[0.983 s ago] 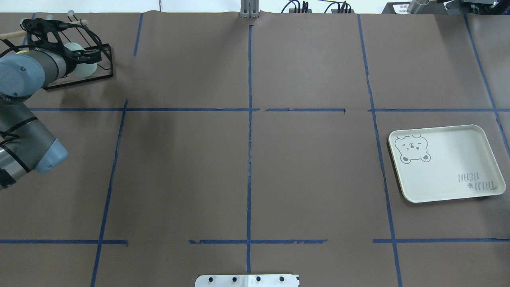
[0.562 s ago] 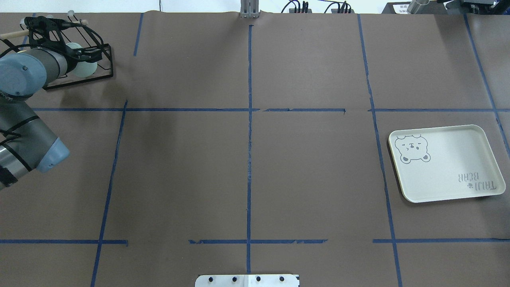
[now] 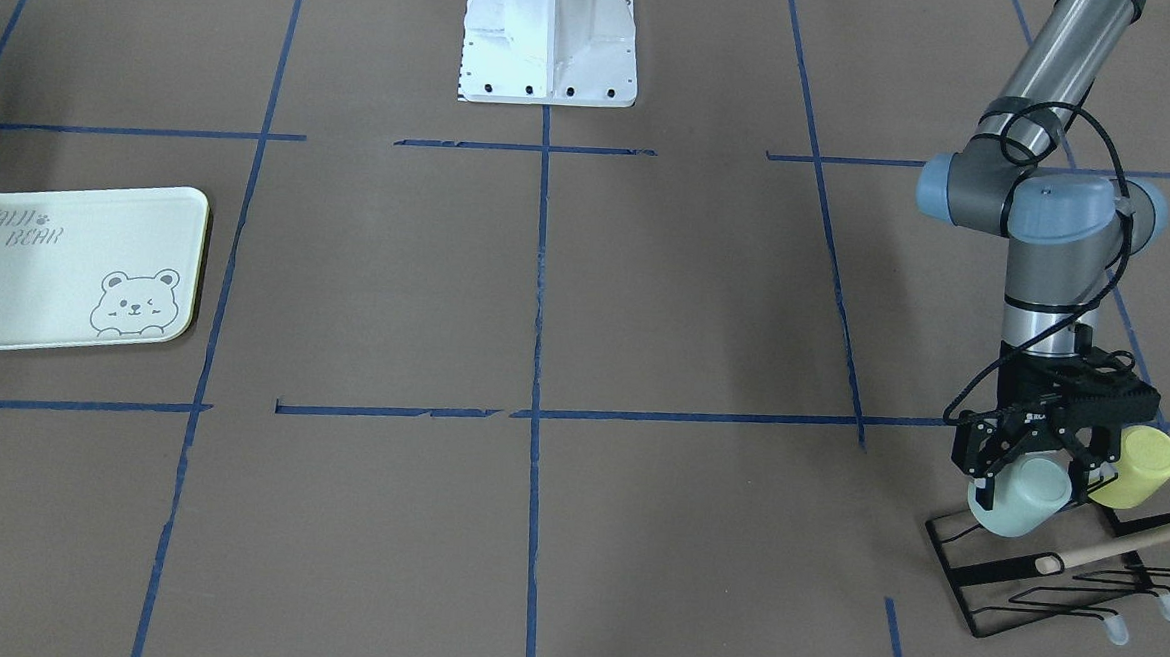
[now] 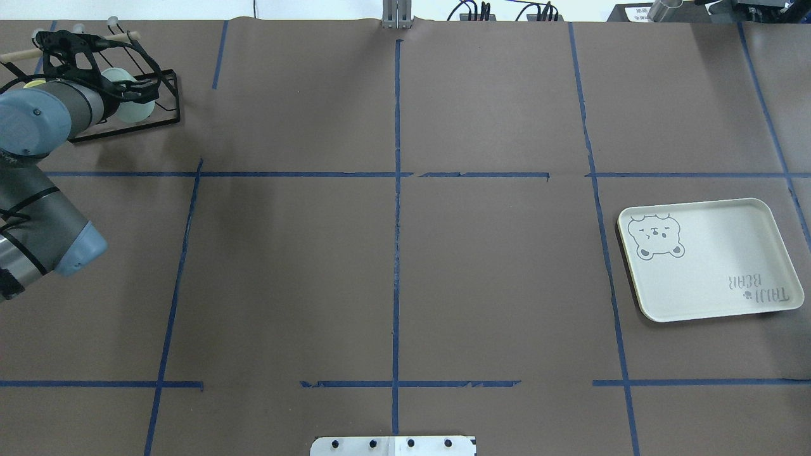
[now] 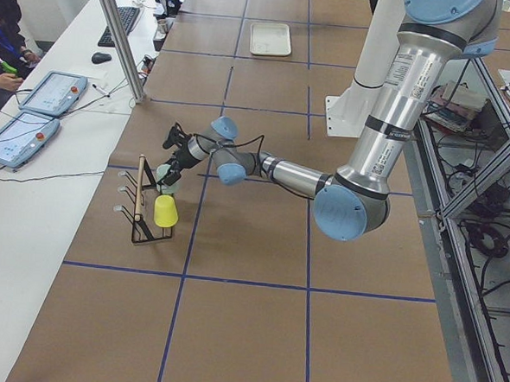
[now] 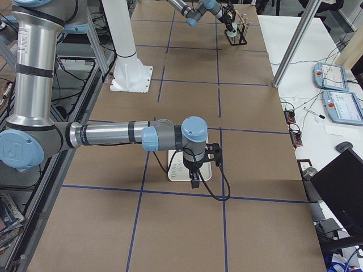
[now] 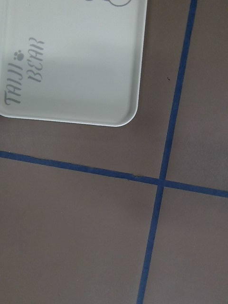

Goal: Left arm grabs green cup and hands to right arm on tray

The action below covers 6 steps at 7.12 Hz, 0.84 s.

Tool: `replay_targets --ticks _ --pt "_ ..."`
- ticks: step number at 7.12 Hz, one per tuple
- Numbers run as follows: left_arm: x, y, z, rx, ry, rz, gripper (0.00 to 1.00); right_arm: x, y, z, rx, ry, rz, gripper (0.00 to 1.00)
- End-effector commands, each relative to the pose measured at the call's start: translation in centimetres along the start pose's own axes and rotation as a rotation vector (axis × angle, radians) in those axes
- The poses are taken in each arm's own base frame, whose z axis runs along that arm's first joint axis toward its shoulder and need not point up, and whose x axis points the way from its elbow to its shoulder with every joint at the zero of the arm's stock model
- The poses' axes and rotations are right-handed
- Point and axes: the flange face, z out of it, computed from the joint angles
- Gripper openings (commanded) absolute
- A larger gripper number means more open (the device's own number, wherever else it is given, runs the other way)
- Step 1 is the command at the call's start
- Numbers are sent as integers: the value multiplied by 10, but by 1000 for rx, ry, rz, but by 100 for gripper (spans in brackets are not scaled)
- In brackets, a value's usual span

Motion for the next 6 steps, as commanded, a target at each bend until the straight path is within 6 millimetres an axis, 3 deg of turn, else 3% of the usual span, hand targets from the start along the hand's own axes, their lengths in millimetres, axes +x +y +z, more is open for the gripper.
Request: replay_targets --ticks 1,2,4,6 --pt "0 0 0 0 0 0 100 0 0 0 0 0 0 100" --pt "-1 0 0 1 0 -2 98 0 0 0 0 0 0 100" --pt "0 -2 -2 5 3 -7 58 0 0 -1 1 0 -1 100" --pt "-3 -6 -3 10 2 -10 48 -2 0 -2 4 -1 -3 100"
